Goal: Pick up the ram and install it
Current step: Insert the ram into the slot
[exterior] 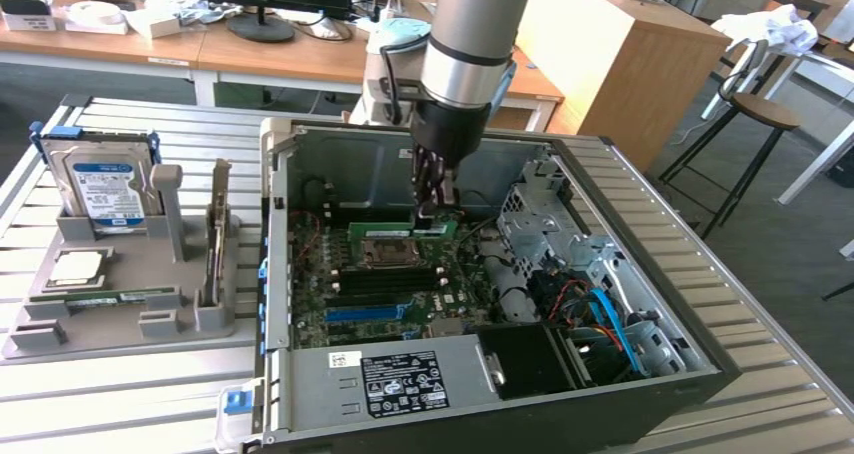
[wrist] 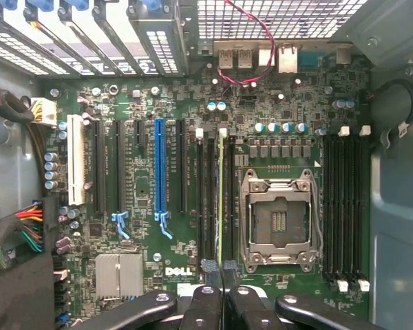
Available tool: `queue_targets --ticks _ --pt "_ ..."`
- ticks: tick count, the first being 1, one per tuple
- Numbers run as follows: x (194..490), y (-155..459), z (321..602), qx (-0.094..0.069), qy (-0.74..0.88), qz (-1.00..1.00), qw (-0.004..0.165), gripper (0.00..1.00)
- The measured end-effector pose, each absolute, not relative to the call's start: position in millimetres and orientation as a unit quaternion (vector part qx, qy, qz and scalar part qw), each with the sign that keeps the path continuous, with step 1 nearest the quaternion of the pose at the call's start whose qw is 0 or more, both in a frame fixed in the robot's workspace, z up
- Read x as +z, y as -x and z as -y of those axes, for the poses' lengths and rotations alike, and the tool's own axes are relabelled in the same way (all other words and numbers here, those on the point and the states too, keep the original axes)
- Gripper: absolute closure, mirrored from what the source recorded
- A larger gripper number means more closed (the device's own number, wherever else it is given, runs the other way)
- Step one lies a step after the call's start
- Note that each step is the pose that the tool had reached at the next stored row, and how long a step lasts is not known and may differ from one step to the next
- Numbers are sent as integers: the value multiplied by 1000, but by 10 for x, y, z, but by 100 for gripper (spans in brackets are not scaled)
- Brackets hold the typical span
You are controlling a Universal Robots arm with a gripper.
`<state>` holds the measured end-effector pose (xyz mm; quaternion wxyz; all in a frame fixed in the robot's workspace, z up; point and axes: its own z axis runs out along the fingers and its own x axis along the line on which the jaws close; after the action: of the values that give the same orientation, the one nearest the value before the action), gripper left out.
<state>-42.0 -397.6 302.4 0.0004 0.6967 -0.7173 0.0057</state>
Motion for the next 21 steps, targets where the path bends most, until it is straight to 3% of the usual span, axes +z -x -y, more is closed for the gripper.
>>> queue_targets --ticks 21 --pt "2984 419 4033 6 -696 718 0 89"
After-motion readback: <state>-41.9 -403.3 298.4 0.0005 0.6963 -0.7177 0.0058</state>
